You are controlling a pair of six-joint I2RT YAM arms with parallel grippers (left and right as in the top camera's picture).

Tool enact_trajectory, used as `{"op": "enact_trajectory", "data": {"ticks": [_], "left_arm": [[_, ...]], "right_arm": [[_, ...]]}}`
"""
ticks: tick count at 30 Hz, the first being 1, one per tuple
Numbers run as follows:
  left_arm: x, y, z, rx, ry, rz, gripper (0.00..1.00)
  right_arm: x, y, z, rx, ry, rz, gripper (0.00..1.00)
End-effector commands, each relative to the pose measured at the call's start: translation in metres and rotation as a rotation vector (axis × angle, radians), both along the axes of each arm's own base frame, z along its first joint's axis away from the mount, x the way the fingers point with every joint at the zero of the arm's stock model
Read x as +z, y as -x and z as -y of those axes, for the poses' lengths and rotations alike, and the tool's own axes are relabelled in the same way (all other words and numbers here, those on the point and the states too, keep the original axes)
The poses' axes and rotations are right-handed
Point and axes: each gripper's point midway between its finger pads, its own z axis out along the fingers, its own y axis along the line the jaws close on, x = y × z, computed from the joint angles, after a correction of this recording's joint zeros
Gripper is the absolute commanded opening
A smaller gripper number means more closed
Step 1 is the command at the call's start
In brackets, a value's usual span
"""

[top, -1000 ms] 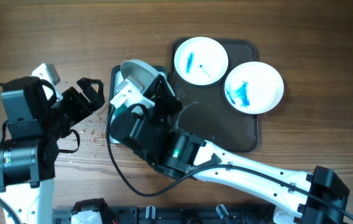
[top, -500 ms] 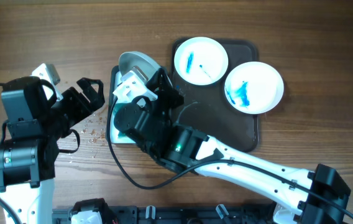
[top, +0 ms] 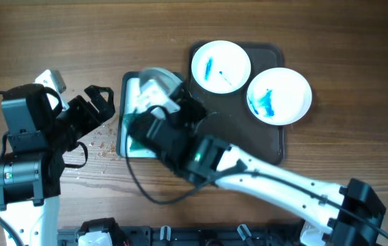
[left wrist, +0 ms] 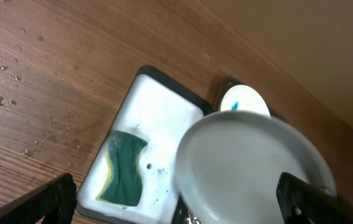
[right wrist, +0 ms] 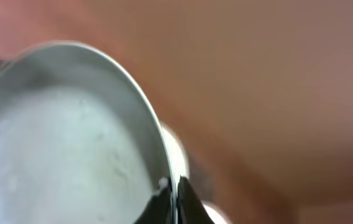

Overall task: Clean dirty plates on tray and stack at the side
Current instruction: 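Lift the cleaned plate with the right gripper and tilt it over the white tray, then carry the plate right and set it on the table beside the brown tray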

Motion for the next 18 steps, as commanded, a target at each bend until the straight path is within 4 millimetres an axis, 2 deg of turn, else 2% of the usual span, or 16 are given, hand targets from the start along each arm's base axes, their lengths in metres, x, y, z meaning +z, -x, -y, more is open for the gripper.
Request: {"op": "enact_trajectory", "data": {"ticks": [1,2,3,5,6,8,10,11,12,16,17,18], "left_arm": [[0.005,-0.001,0.0,0.003,0.009,0.013,1.0],[0.005,-0.001,0.0,0.003,0.009,0.013,1.0],[0.005,-0.001,0.0,0.003,0.009,0.013,1.0],[0.005,-0.001,0.0,0.003,0.009,0.013,1.0],[0.005,-0.001,0.0,0.003,0.009,0.013,1.0],[0.005,-0.001,0.0,0.003,0.009,0.013,1.0],[0.005,-0.001,0.0,0.003,0.009,0.013,1.0],[0.005,-0.001,0.0,0.003,0.009,0.013,1.0],[0.005,-0.001,0.0,0.003,0.009,0.013,1.0],[0.005,-0.001,0.0,0.003,0.009,0.013,1.0],[0.005,-0.001,0.0,0.003,0.009,0.013,1.0],[0.005,-0.001,0.0,0.003,0.009,0.013,1.0]], "right_arm": [[-0.059,-0.016,0.006,-0.055,-0.468,-0.426,0.04],[-0.061,-0.017,0.01,-0.024,-0.539,-0.528,0.04],[-0.053,-0.019,0.016,0.014,-0.635,-0.612,0.04],[-0.029,-0.025,0.036,0.029,-0.765,-0.653,0.04],[-0.008,-0.033,0.063,-0.016,-0.866,-0.638,0.04],[0.013,-0.043,0.107,-0.117,-0.966,-0.583,0.04],[0.031,-0.051,0.186,-0.322,-1.078,-0.486,0.04],[0.032,-0.049,0.242,-0.473,-1.113,-0.433,0.04],[0.028,-0.046,0.274,-0.565,-1.125,-0.41,0.04],[-0.015,-0.009,0.412,-1.047,-1.11,-0.318,0.04],[-0.029,0.003,0.44,-1.155,-1.1,-0.304,0.04],[-0.041,0.012,0.459,-1.236,-1.095,-0.297,0.04]]}}
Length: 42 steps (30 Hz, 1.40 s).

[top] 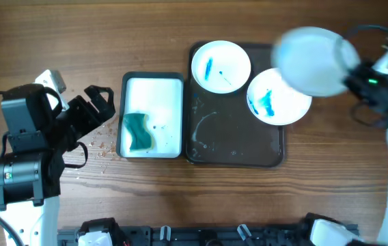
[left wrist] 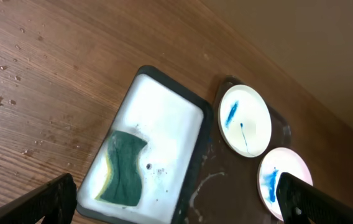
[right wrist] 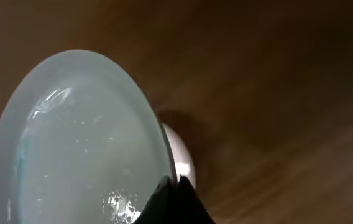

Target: Clean dirty plates on tray and stack at the side

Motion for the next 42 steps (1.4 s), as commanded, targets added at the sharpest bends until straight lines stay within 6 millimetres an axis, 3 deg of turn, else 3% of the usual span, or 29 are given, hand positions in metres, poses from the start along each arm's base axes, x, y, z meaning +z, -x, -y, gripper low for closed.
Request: {"op": "enact_trajectory", "data": {"ticks": [1,4,7,9,13,20,21,22,23,29,32,36,42], "left_arm": [[0.005,-0.001,0.0,0.004,0.008,0.013,1.0],[0.005,-0.001,0.0,0.004,0.008,0.013,1.0],[0.005,-0.001,0.0,0.004,0.008,0.013,1.0],[0.005,-0.001,0.0,0.004,0.008,0.012,1.0],[0.005,-0.001,-0.001,0.004,0.008,0.013,1.0],[0.005,-0.001,0.0,0.004,0.008,0.013,1.0],[0.005,-0.001,0.0,0.004,0.008,0.013,1.0],[0.005,-0.001,0.0,0.004,0.008,0.013,1.0],[0.005,-0.001,-0.001,0.004,0.008,0.013,1.0],[0.005,-0.001,-0.001,0.004,0.008,0.013,1.0],[0.005,-0.001,-0.001,0.004,0.008,0.012,1.0],[0.005,-0.001,0.0,0.003,0.008,0.013,1.0],[0.005,-0.001,0.0,0.004,0.008,0.013,1.0]], "right_arm": [[-0.066,0.045,0.095,-0.362,-0.011,-0.201,0.04],[-0.108,0.065,0.126,-0.466,-0.033,-0.317,0.05],[-0.144,0.076,0.14,-0.503,-0.028,-0.443,0.04],[-0.162,0.078,0.139,-0.466,-0.037,-0.503,0.04],[-0.184,0.064,0.104,-0.324,-0.137,-0.552,0.04],[-0.193,0.051,0.049,-0.134,-0.066,-0.638,0.04],[-0.191,0.05,0.042,-0.102,-0.053,-0.642,0.07],[-0.188,0.049,0.036,-0.068,-0.041,-0.642,0.17],[-0.182,0.046,0.03,-0.041,-0.026,-0.627,0.26],[-0.12,0.019,-0.018,0.226,-0.001,-0.384,0.52],[-0.105,0.004,-0.049,0.351,-0.06,-0.275,0.56],[-0.134,-0.011,-0.06,0.406,-0.039,-0.25,0.56],[-0.189,-0.029,-0.057,0.409,-0.042,-0.269,0.59]]}}
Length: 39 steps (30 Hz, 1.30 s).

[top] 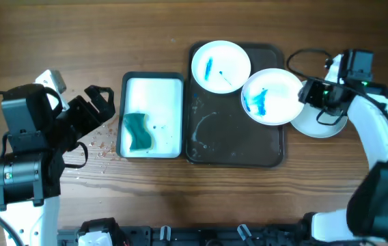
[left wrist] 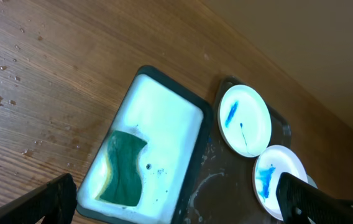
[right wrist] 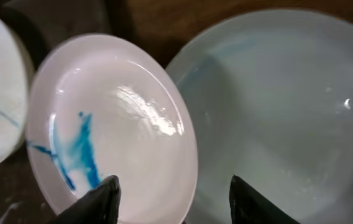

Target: Clean dirty plates on tray and stack at the side

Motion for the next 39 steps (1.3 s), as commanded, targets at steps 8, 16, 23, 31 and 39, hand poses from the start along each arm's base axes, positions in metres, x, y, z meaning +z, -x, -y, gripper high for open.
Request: {"op": "enact_trajectory", "data": {"ticks": [8,16,23,31,39], "left_arm": [[0.005,-0.001,-0.001,0.004,0.008,0.012,1.0],[0.005,-0.001,-0.001,0.004,0.008,0.012,1.0],[0.005,-0.001,-0.001,0.004,0.008,0.012,1.0],[-0.007,0.006,0.021,-0.085,0.085,-0.058,1.0],[-0.104,0.017,0.039,-0.204,-0.094,-0.511,0.84]], "right_arm": [[-0.059,0.009,-0.007,0.025,-0.038,-0.135,0.24],[-0.047,0.026,-0.009,-0.017,-0.057,-0.175,0.04],[0.02,0.065,-0.057,0.108,-0.056,-0.127,0.04],[-0.034,0.102,-0.101,0.073,-0.02,-0.236,0.04],[-0.039,0.083,-0.105,0.196,0.013,-0.126,0.35]]}}
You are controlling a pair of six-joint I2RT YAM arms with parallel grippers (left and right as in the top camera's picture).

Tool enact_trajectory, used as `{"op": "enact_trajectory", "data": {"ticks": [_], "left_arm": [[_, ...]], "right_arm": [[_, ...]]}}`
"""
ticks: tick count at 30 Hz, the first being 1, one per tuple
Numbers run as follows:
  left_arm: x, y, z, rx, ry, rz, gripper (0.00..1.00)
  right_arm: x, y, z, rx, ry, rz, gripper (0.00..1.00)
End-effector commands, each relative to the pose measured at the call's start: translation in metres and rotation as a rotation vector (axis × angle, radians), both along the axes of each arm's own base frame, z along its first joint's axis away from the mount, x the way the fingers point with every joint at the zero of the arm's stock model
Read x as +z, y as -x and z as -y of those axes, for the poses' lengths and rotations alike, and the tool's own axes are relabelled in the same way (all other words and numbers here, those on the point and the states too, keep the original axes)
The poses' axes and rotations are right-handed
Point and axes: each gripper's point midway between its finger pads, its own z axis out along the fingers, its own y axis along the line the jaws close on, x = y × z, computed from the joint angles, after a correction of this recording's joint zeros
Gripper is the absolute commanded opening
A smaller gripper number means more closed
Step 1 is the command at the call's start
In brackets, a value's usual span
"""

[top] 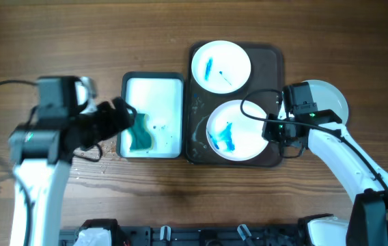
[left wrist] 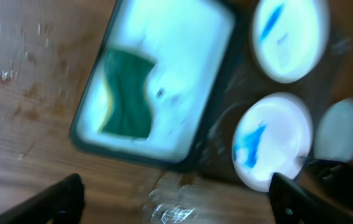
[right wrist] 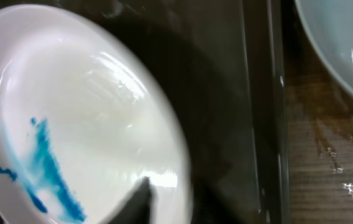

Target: Clean dirty plates on tray and stack at the side

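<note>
A dark tray [top: 274, 61] holds two white plates with blue stains. One plate [top: 221, 63] lies at its far end. The other plate [top: 233, 131] [right wrist: 71, 118] is at the tray's near middle, and my right gripper [top: 274, 130] [right wrist: 170, 200] is shut on its right rim, one finger lying on top. A clean plate [top: 330, 97] [right wrist: 344, 43] rests on the table right of the tray. My left gripper [top: 124, 120] [left wrist: 173, 194] is wide open beside the green sponge [top: 138, 132] [left wrist: 127, 93]. The left wrist view is blurred.
A white basin [top: 154, 89] with wet suds holds the sponge, left of the tray. Water drops and crumbs [top: 102, 147] spot the wood left of the basin. The right arm's cable [top: 255, 102] loops over the tray.
The stained plate was at the tray's right edge, my right gripper open at its rim; now it is at the near middle, gripped. My left arm has moved right to the sponge, still open.
My right gripper held a wet plate over the basin, then over the table's right side. Then that plate lay on the table beside the tray and the gripper was open at the stained plate. Now it grips that plate, and my left gripper is at the sponge.
</note>
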Motion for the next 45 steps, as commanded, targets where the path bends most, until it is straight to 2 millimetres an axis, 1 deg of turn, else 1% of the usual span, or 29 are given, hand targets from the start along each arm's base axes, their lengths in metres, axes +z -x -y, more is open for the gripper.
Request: {"op": "enact_trajectory", "data": {"ticks": [1,3,5,6,7,8,11,12,13,15,18,20,23,26,27,28,29,30,32,34,36,37,38,39,40,42,45], "left_arm": [[-0.045,-0.003,0.005,-0.062,-0.113,-0.183,0.8],[-0.07,-0.003,0.011,-0.075,-0.134,-0.284,0.7],[-0.102,-0.002,0.007,-0.018,-0.202,-0.406,0.64],[-0.115,-0.003,0.004,0.004,-0.229,-0.443,0.61],[-0.127,-0.004,0.002,0.01,-0.244,-0.471,0.54],[-0.144,-0.005,0.003,0.011,-0.244,-0.511,0.52],[-0.182,-0.002,0.009,0.009,-0.223,-0.588,0.52],[-0.199,0.001,0.014,0.002,-0.196,-0.627,0.47],[-0.205,0.003,0.017,-0.005,-0.18,-0.64,0.38],[-0.214,0.0,0.021,-0.042,-0.16,-0.636,0.04],[-0.212,-0.007,0.022,-0.062,-0.16,-0.596,0.04],[-0.202,-0.013,0.023,-0.063,-0.156,-0.561,0.04],[-0.175,-0.023,0.024,-0.076,-0.146,-0.47,0.04],[-0.147,-0.028,0.025,-0.075,-0.135,-0.381,0.05],[-0.138,-0.03,0.025,-0.074,-0.132,-0.35,0.15],[-0.134,-0.031,0.025,-0.072,-0.132,-0.335,0.24],[-0.132,-0.032,0.023,-0.069,-0.145,-0.324,0.16],[-0.133,-0.032,0.02,-0.065,-0.162,-0.321,0.04],[-0.14,-0.033,0.014,-0.055,-0.198,-0.322,0.04],[-0.147,-0.032,0.012,-0.052,-0.211,-0.327,0.04],[-0.157,-0.032,0.004,-0.043,-0.25,-0.327,0.04],[-0.161,-0.032,0.001,-0.037,-0.272,-0.323,0.26],[-0.168,-0.033,-0.002,-0.032,-0.287,-0.317,0.34],[-0.173,-0.033,-0.002,-0.032,-0.288,-0.316,0.36],[-0.179,-0.033,-0.002,-0.031,-0.286,-0.314,0.41],[-0.19,-0.031,-0.001,-0.031,-0.277,-0.321,0.55],[-0.194,-0.036,0.0,-0.03,-0.276,-0.309,0.57]], "right_arm": [[0.003,-0.002,0.002,0.058,0.034,0.014,0.36],[0.008,-0.003,0.002,0.057,0.034,0.01,0.36],[0.016,-0.003,0.001,0.057,0.033,0.021,0.35],[0.02,-0.004,0.001,0.062,0.033,0.031,0.35],[0.025,-0.004,0.001,0.078,0.035,0.048,0.36],[0.03,-0.003,0.002,0.08,0.035,0.062,0.35],[0.041,-0.002,0.002,0.08,0.031,0.091,0.36],[0.046,-0.002,0.002,0.079,0.029,0.106,0.36],[0.047,-0.002,0.002,0.079,0.031,0.11,0.36],[0.046,-0.003,0.005,0.073,0.049,0.113,0.36],[0.046,-0.003,0.006,0.071,0.053,0.113,0.37],[0.046,-0.002,0.006,0.071,0.053,0.109,0.36],[0.046,-0.002,0.006,0.071,0.053,0.108,0.36],[0.046,-0.002,0.006,0.071,0.053,0.109,0.36],[0.046,-0.002,0.006,0.071,0.053,0.109,0.36],[0.046,-0.002,0.006,0.071,0.053,0.109,0.37],[0.046,-0.002,0.006,0.071,0.054,0.109,0.37],[0.046,-0.002,0.006,0.071,0.054,0.108,0.38],[0.046,-0.001,0.006,0.071,0.054,0.105,0.4],[0.046,-0.001,0.006,0.07,0.054,0.104,0.4],[0.045,0.001,0.007,0.071,0.055,0.097,0.4],[0.045,0.002,0.007,0.071,0.055,0.094,0.4],[0.044,0.003,0.007,0.071,0.056,0.089,0.4],[0.044,0.003,0.007,0.071,0.056,0.086,0.4],[0.044,0.004,0.007,0.071,0.056,0.085,0.4],[0.044,0.004,0.007,0.071,0.057,0.083,0.4],[0.043,0.005,0.007,0.071,0.057,0.081,0.4]]}}
